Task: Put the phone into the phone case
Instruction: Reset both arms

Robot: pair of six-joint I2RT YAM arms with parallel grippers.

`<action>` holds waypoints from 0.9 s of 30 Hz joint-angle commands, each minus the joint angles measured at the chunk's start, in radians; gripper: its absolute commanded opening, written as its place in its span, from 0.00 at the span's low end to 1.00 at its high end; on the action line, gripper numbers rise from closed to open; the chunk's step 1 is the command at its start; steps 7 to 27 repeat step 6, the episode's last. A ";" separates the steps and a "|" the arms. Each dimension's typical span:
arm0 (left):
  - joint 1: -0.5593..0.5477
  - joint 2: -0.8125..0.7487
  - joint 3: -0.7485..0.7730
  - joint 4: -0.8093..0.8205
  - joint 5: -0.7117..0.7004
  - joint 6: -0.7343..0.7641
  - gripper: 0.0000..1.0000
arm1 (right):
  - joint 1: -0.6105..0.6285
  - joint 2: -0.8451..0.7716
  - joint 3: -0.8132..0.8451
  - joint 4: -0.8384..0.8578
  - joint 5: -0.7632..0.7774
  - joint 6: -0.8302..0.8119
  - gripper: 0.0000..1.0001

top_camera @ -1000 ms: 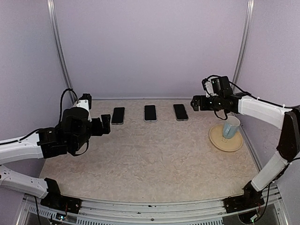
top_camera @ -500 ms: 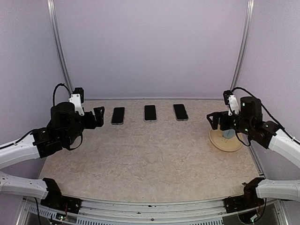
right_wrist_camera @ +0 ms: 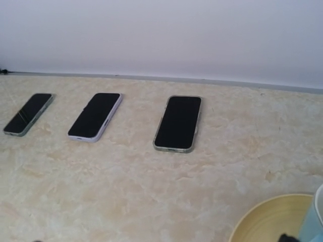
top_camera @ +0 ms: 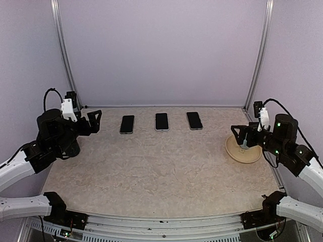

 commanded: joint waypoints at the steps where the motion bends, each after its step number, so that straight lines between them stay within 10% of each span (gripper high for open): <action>1: 0.023 -0.055 -0.036 0.006 0.062 0.011 0.99 | 0.008 -0.010 -0.012 0.009 -0.006 -0.009 1.00; 27: 0.023 -0.057 -0.034 -0.004 0.073 0.016 0.99 | 0.008 0.001 -0.010 0.008 0.003 -0.004 1.00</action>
